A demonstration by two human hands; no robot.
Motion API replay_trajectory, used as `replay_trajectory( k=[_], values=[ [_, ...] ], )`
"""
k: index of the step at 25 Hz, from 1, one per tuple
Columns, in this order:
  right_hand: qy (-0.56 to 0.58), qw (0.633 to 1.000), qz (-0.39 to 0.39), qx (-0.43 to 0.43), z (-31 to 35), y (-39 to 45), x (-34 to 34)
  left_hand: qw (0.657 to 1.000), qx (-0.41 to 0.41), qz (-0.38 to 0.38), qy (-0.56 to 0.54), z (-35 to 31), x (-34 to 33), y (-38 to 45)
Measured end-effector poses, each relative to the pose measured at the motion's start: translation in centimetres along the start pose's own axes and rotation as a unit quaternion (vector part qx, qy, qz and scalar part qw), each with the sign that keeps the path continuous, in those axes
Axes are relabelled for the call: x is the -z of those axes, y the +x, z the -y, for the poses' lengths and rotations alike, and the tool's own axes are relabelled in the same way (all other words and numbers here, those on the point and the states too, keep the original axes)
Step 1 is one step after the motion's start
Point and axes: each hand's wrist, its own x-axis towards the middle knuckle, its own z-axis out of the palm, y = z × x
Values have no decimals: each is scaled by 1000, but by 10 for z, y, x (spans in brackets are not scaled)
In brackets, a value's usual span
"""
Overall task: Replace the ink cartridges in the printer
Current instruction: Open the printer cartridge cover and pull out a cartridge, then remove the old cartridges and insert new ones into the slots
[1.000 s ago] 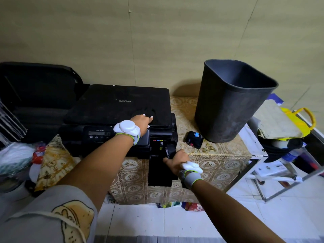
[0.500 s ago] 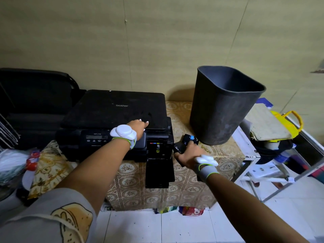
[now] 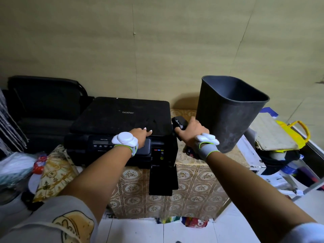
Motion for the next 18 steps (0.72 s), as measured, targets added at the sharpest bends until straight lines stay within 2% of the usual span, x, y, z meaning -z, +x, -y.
replay_trajectory(
  k=[7, 18],
  values=[
    [111, 992, 58, -9, 51, 29, -19, 999, -3, -14, -33, 1, -1, 0],
    [91, 985, 138, 51, 62, 53, -37, 998, 0, -47, -49, 2, 4, -4]
  ],
)
